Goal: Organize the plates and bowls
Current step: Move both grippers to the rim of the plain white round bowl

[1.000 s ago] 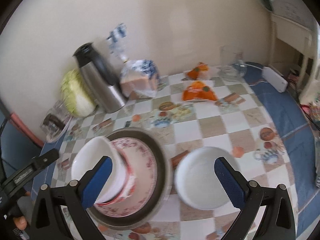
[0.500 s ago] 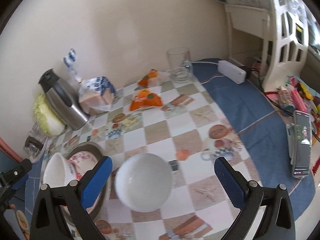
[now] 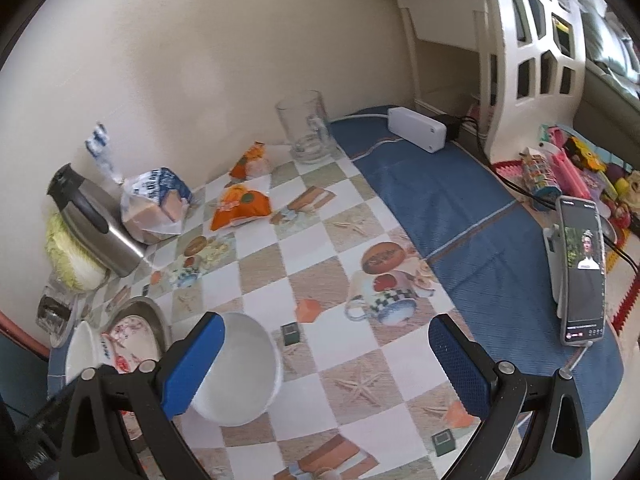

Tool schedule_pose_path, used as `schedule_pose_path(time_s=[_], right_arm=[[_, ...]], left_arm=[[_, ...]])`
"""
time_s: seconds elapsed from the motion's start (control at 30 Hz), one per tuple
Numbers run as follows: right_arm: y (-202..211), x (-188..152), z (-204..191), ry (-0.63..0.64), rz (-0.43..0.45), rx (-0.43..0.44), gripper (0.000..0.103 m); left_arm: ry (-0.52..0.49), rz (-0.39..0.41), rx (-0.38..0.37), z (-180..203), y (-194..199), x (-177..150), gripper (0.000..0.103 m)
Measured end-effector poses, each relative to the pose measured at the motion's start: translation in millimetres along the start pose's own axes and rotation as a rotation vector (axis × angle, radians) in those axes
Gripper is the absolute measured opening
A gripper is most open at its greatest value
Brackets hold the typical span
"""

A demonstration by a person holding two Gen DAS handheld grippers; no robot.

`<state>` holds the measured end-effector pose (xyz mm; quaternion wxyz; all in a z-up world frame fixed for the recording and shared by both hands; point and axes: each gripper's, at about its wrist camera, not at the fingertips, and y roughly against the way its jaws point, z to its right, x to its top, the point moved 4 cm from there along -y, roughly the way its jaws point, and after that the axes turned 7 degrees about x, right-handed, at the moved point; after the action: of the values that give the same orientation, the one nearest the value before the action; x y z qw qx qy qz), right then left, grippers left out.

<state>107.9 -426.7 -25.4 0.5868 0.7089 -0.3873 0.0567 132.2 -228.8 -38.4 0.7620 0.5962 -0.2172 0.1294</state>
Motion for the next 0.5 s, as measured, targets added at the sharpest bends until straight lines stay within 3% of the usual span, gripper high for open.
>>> schedule_pose_path(time_s=[0.33, 0.5], right_arm=[[-46, -22, 7, 0.007, -0.141, 0.001, 0.103], [-65, -31, 2, 0.045, -0.188, -0.010, 0.103]], left_arm=[[0.080, -0.086, -0.039, -1, -27, -10, 0.094], [0.108, -0.108, -0.004, -4, -33, -13, 0.094]])
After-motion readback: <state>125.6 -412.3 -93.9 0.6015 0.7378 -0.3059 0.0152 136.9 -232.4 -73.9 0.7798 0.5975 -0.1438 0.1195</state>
